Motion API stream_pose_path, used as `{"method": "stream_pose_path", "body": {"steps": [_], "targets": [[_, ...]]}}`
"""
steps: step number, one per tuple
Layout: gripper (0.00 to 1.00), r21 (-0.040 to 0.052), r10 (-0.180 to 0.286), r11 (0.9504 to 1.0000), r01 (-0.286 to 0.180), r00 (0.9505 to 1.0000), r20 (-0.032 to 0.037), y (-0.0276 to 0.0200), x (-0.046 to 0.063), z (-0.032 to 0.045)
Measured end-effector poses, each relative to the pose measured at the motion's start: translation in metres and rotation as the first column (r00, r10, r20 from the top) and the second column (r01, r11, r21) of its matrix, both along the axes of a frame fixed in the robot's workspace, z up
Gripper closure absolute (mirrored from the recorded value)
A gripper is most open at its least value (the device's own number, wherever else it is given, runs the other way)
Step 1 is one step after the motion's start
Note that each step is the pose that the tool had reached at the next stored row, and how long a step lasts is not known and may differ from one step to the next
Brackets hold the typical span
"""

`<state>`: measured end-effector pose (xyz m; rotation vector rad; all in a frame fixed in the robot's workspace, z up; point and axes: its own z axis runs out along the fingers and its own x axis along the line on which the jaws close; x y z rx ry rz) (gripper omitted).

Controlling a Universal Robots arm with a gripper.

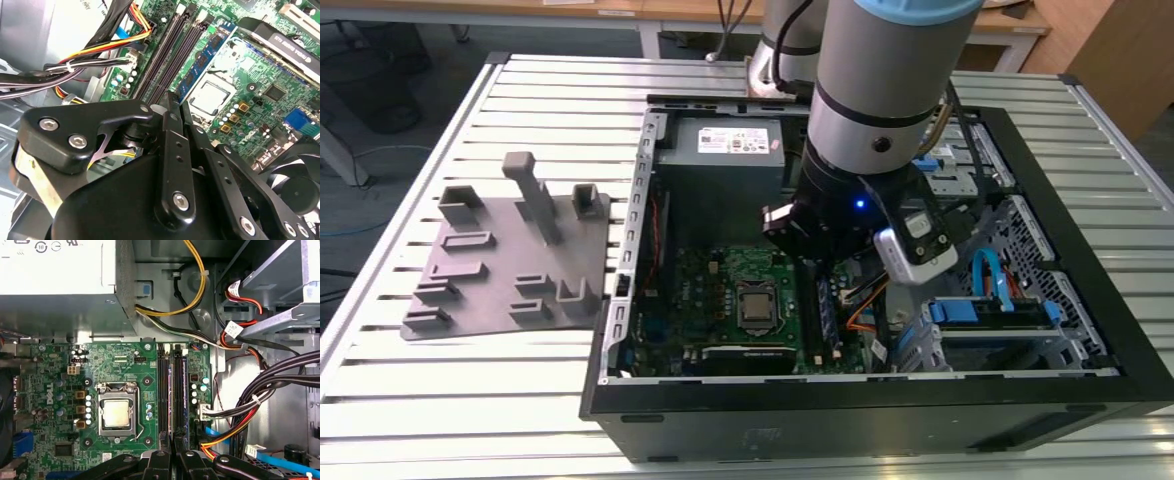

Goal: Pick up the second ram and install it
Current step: 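Insert the second ram into the second slot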

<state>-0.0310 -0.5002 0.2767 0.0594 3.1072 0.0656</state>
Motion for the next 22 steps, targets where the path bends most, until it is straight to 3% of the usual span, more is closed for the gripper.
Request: {"method": "stream_pose_path", "body": {"steps": [3,6,9,12,22], "targets": [[0.86,0.0014,0.000,1.0000,0.000,1.0000,-0.0053,0.0000,0.0000,-0.0001],[0.86,0.0054,0.000,1.0000,0.000,0.9997,-0.0264,0.0000,0.0001,-0.0006],[0.86,0.0093,0.000,1.0000,0.000,0.9996,-0.0266,0.0000,0.0000,-0.0012],[0.86,0.0240,0.006,0.9997,-0.005,0.9996,-0.0266,0.0000,0.0000,-0.0018],[0.86,0.0247,0.012,0.9996,-0.012,0.9996,-0.0266,0.0000,0.0001,-0.0019]]}}
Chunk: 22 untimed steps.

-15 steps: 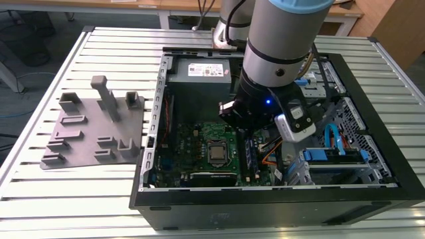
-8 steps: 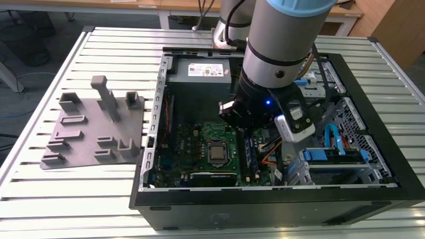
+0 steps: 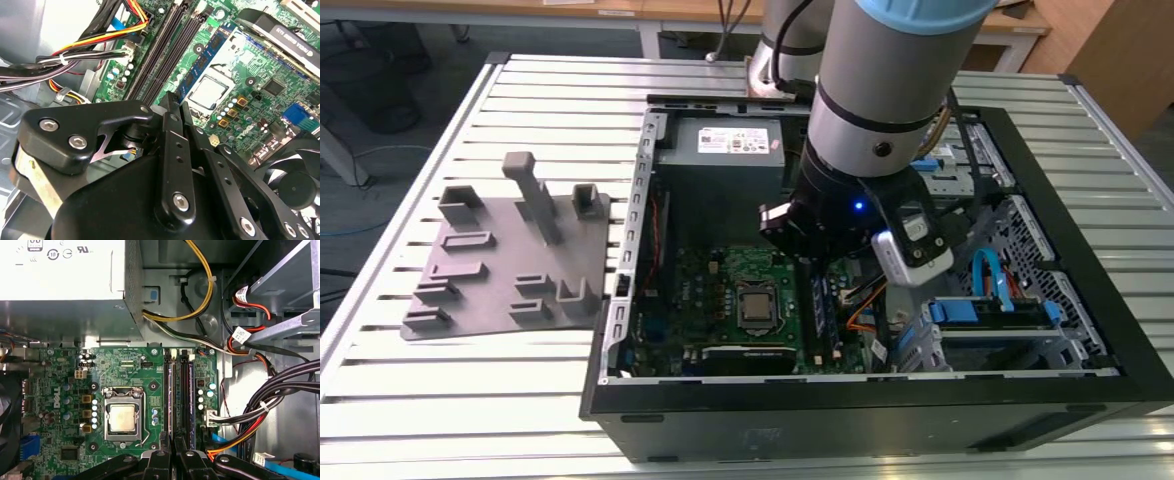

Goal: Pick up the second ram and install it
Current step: 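Insert the second ram into the second slot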

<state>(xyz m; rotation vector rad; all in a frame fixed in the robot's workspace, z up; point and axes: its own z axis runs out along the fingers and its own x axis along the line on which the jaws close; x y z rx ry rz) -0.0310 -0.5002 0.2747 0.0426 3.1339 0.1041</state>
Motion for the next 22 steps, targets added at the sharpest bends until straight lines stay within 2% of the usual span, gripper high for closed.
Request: {"method": "stream_pose_path", "body": {"steps": [22], "targets": [[0.86,-0.0001,0.000,1.0000,0.000,1.0000,0.0000,0.0000,0.000,-0.0117]]}}
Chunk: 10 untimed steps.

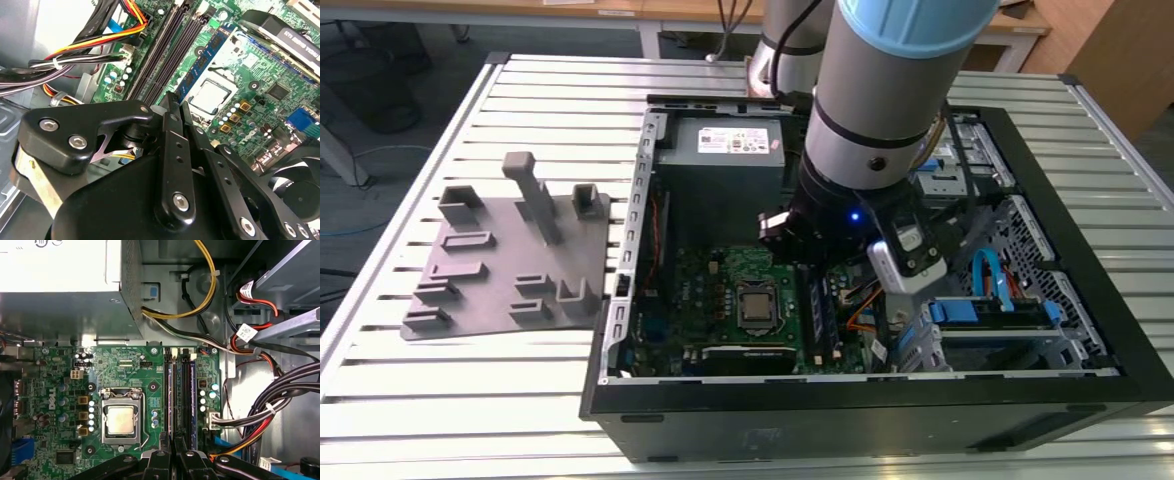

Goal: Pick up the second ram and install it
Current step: 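Insert the second ram into the second slot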

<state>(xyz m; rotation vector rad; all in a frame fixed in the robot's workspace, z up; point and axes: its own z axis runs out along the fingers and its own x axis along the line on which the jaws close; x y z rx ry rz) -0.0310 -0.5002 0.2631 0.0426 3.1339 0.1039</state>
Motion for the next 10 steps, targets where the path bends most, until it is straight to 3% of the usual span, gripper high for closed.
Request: {"method": "stream_pose_path", "body": {"steps": [10], "targets": [[0.86,0.0001,0.000,1.0000,0.000,1.0000,0.0000,0.0000,0.0000,-0.0045]]}}
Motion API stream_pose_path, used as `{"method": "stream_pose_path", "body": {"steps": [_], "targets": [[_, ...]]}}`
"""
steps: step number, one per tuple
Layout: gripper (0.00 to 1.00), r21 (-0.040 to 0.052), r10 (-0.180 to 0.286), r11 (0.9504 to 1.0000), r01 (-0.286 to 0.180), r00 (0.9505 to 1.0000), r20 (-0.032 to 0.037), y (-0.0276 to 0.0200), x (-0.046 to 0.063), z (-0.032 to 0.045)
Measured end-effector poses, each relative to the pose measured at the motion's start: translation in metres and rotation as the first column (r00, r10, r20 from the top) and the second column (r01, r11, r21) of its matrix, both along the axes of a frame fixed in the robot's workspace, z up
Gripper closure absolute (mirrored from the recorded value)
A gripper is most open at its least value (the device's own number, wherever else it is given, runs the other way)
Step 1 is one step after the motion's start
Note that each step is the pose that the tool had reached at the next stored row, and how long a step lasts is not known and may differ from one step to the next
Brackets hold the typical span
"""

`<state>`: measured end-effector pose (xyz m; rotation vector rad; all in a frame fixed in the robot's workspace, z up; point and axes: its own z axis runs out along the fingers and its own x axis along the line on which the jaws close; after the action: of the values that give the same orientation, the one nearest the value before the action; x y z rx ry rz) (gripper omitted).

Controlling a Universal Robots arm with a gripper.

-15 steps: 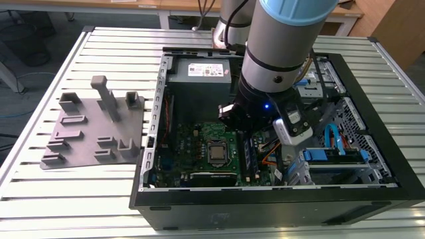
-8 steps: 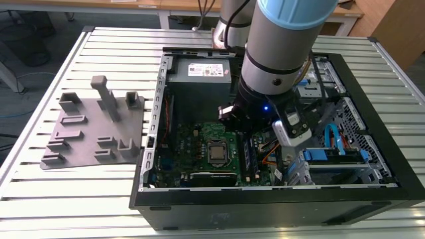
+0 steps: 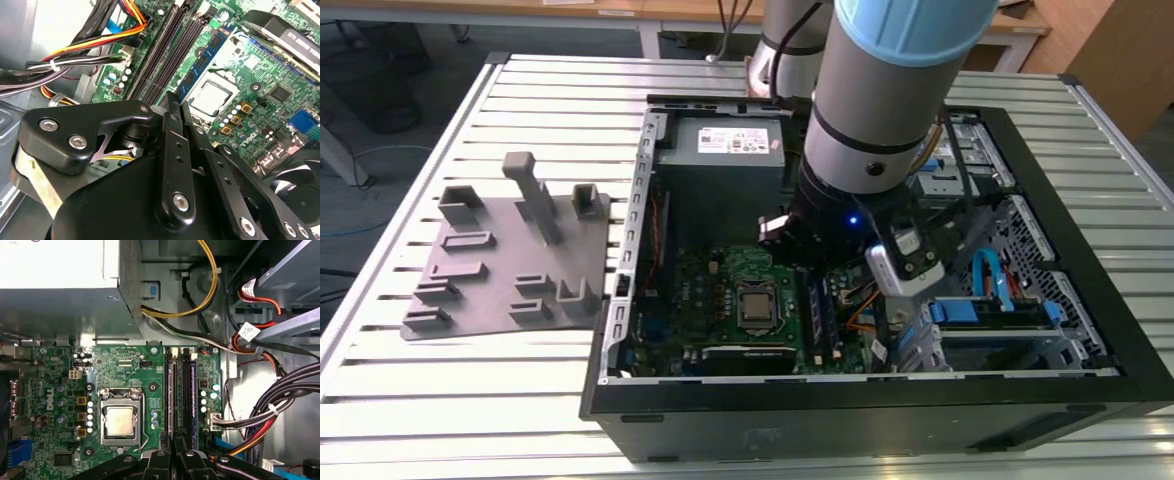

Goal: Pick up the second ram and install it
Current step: 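Insert the second ram into the second slot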

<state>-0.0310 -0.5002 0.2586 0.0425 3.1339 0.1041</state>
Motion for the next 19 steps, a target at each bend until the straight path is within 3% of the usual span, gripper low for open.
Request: {"method": "stream_pose_path", "body": {"steps": [19], "targets": [[0.86,0.0000,0.000,1.0000,0.000,1.0000,0.0000,0.0000,0.0000,-0.0076]]}}
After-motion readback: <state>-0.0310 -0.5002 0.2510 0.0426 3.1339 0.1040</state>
